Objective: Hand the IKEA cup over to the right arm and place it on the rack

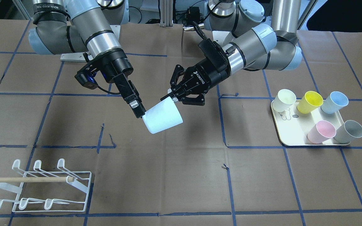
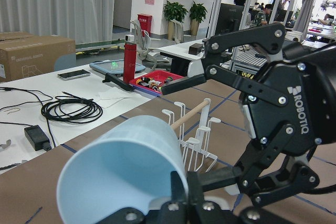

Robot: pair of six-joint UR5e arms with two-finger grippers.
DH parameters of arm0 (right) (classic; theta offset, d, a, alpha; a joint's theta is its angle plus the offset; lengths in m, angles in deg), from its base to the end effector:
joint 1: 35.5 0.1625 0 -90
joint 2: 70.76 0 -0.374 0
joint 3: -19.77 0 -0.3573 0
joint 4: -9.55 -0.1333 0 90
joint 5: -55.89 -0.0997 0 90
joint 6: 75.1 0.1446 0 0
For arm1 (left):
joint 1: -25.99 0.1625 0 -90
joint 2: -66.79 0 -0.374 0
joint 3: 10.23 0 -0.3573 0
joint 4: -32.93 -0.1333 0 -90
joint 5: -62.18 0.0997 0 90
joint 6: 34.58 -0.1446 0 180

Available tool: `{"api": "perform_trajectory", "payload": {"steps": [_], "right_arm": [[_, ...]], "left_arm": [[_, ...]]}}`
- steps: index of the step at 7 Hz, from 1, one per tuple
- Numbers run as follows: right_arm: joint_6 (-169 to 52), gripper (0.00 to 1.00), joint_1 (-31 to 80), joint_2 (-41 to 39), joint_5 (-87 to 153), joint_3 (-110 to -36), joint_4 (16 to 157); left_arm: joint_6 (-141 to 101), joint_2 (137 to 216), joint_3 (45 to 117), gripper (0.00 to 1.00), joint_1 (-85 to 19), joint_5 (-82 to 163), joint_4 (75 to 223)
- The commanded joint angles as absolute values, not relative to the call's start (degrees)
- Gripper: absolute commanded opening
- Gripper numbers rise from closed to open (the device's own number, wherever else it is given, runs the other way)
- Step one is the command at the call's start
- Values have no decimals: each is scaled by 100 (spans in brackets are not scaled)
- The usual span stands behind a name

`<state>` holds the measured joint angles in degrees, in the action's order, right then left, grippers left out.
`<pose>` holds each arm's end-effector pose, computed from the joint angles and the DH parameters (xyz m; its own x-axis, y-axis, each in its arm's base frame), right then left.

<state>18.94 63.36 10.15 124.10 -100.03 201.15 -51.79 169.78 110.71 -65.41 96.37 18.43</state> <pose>0.2621 -0.4674 0.3345 -0.0094 0.4849 -0.8745 0.8695 0.4359 0.2324 -0.2641 -0.4548 0.3260 -0.5163 0.8464 0.1306 0.1725 0.2521 -0.9522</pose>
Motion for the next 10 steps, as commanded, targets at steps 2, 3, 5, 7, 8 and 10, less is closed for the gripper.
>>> {"api": "perform_trajectory", "payload": {"steps": [2, 3, 5, 7, 8, 10], "right_arm": [[2053, 99, 6636, 739, 12673, -9670, 20089], [2061, 99, 6663, 685, 12752, -9573, 20089], [2053, 98, 6698, 650, 12779, -9563, 20089], [2053, 81, 6698, 641, 12744, -9563, 20089], [2044, 68, 6698, 641, 12726, -9572, 20089], [2000, 52, 6698, 649, 12717, -9563, 20089]], "left_arm": [[-5172, 16962, 11071, 4, -6541, 9628, 1843], [-5172, 16962, 11071, 4, -6541, 9628, 1843], [-5164, 16953, 11071, 4, -6541, 9628, 1843], [-5163, 16953, 11071, 4, -6541, 9637, 1843], [-5163, 16962, 11071, 5, -6541, 9637, 1843], [-5163, 16962, 11071, 5, -6541, 9637, 1843]]}}
